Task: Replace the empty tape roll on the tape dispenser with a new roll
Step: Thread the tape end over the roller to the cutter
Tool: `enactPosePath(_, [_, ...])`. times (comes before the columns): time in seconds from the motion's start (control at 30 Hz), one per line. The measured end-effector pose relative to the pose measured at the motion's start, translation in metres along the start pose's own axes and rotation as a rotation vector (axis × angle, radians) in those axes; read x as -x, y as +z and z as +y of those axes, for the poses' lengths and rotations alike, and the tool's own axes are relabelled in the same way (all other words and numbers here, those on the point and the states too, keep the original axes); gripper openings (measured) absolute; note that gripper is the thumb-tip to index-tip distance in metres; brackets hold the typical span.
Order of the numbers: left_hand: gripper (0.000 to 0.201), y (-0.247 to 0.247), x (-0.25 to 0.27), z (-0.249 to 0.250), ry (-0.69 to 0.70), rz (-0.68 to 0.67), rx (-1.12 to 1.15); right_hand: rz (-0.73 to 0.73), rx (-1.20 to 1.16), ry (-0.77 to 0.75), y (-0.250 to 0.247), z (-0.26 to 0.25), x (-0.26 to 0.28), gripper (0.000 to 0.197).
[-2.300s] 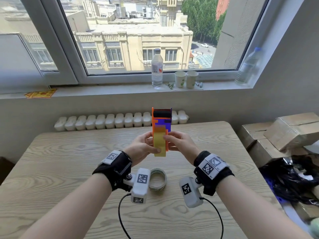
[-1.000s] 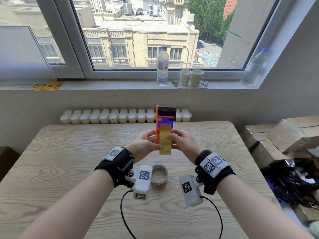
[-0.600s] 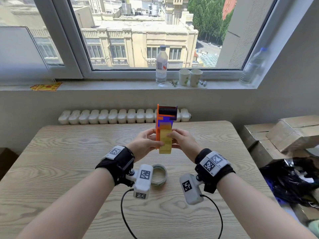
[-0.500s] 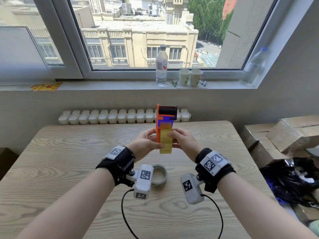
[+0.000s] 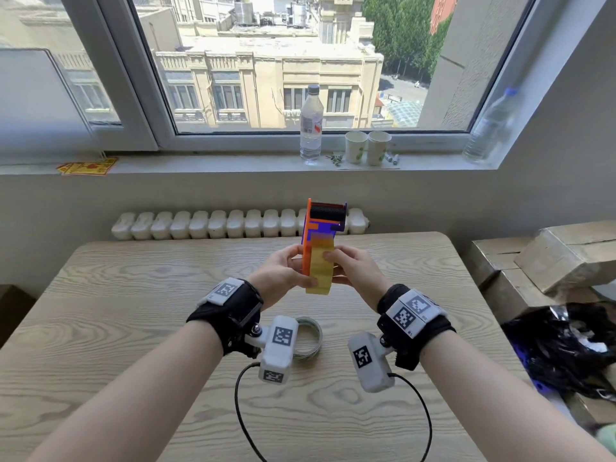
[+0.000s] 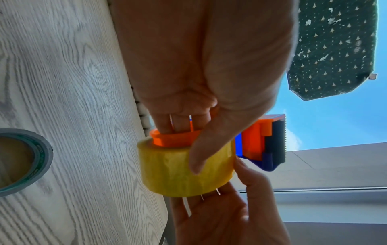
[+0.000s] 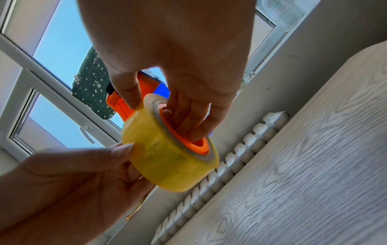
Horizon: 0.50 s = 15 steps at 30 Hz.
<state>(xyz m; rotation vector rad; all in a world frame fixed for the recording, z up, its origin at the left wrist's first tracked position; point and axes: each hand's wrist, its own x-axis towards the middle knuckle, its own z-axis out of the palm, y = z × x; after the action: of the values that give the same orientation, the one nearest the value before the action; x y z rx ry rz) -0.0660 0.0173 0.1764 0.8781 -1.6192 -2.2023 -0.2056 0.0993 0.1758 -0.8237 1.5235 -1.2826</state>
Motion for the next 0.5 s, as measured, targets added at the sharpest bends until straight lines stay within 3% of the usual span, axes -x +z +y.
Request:
enactPosePath(0.17, [0.046,0.004,0.002,0.0008,0.017,0.023,0.05,-0.029,-0.007,-0.013,-0.0018,-0.0008,0.0007,0.013])
enactPosePath(0.37, [0.054,-0.0008,0.0001,-0.0038,0.014,0.014,0.0,-0.018,-0.023,-0.002,-0.0004,-0.0033,0.002,0.015])
enactPosePath(0.5, [0.046,0.0007,0.0003,-0.0013,0.019,0.003,0.037,-0.002,-0.011,-0.021,-0.0004,-0.003,0.0016,0.019])
